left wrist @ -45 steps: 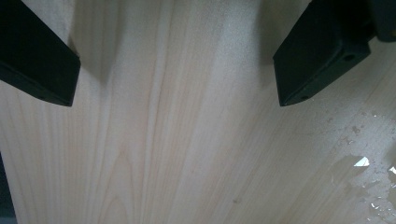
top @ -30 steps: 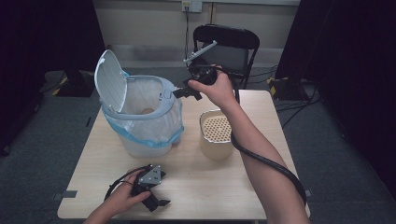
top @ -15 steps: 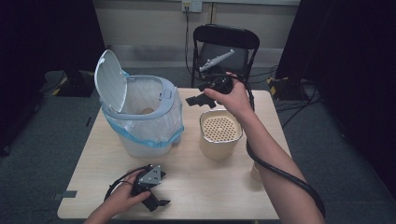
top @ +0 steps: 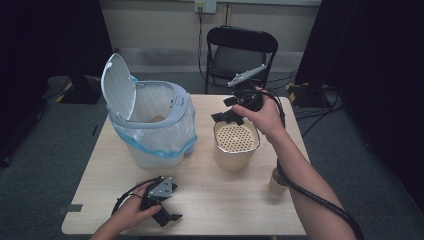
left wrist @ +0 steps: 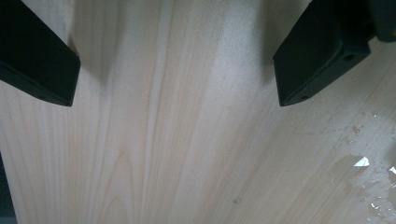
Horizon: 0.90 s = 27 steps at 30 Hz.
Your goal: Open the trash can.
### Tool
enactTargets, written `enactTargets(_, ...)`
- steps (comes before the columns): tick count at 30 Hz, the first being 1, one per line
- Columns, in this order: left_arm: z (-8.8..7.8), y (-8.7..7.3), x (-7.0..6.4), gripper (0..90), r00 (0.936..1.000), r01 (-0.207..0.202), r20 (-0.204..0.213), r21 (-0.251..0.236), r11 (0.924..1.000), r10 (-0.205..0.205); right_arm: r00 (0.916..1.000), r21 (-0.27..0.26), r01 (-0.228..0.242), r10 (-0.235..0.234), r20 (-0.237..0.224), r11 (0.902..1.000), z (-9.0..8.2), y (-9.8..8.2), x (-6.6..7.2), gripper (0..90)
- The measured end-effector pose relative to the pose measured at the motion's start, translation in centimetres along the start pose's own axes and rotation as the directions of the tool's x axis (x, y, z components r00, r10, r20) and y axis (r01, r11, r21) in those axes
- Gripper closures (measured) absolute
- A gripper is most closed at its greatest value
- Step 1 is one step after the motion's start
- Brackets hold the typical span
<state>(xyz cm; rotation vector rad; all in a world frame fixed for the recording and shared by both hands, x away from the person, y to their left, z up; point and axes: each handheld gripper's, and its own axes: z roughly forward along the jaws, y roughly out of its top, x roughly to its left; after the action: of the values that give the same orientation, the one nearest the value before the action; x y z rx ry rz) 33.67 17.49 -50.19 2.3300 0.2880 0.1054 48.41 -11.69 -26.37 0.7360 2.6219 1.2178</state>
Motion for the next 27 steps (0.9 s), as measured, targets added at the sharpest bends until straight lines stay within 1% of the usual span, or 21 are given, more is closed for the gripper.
enactTargets(3, 0.0, 0.0, 0.0, 0.0, 1.0, 0.0, 0.0, 0.0, 1.0, 0.0, 0.9999, -0.006, -0.009, 0.009, 0.005, 0.9999, -0.4, -0.8, -0.2, 21.3)
enactTargets(9, 0.0, 0.0, 0.0, 0.0, 1.0, 0.0, 0.0, 0.0, 1.0, 0.0, 0.9999, -0.011, -0.011, 0.011, 0.01, 0.9999, -1.1, -1.6, -0.2, 21.2)
enactTargets(11, 0.0, 0.0, 0.0, 0.0, 1.0, 0.0, -0.001, 0.001, 1.0, 0.0, 0.9998, -0.014, -0.014, 0.014, 0.01, 0.9998, -1.4, -2.1, -0.2, 21.2)
enactTargets(12, 0.0, 0.0, 0.0, 0.0, 1.0, 0.0, 0.0, 0.0, 1.0, 0.0, 0.9998, -0.007, -0.015, 0.015, 0.014, 0.9999, -1.6, -2.6, -0.2, 20.8)
enactTargets(14, 0.0, 0.0, 0.0, 0.0, 1.0, 0.0, 0.0, 0.0, 1.0, 0.0, 0.9998, -0.008, -0.013, 0.013, 0.013, 0.9999, -1.7, -2.8, -0.2, 20.5)
enactTargets(17, 0.0, 0.0, 0.0, 0.0, 1.0, 0.0, -0.001, 0.001, 1.0, 0.0, 0.9996, -0.009, -0.021, 0.022, 0.02, 0.9997, -2.1, -3.6, -0.3, 20.0)
enactTargets(18, 0.0, 0.0, 0.0, 0.0, 1.0, 0.0, -0.001, 0.001, 1.0, 0.0, 0.9994, -0.01, -0.028, 0.028, 0.022, 0.9996, -2.4, -4.2, -0.4, 19.9)
enactTargets(20, 0.0, 0.0, 0.0, 0.0, 1.0, -0.001, 0.0, 0.001, 1.0, 0.001, 0.9994, -0.011, -0.028, 0.028, 0.022, 0.9996, -2.5, -4.4, -0.5, 19.8)
enactTargets(25, 0.0, 0.0, 0.0, 0.0, 1.0, 0.003, -0.001, -0.002, 1.0, -0.003, 0.9988, -0.018, -0.04, 0.041, 0.029, 0.999, -3.1, -5.5, -0.7, 19.4)
enactTargets(26, 0.0, 0.0, 0.0, 0.0, 1.0, 0.003, 0.0, -0.002, 1.0, -0.003, 0.9986, -0.023, -0.045, 0.046, 0.028, 0.9987, -3.3, -6.1, -0.7, 19.4)
enactTargets(27, 0.0, 0.0, 0.0, 0.0, 1.0, 0.002, 0.0, -0.004, 1.0, -0.002, 0.9986, -0.023, -0.045, 0.046, 0.028, 0.9987, -3.3, -6.1, -0.7, 19.3)
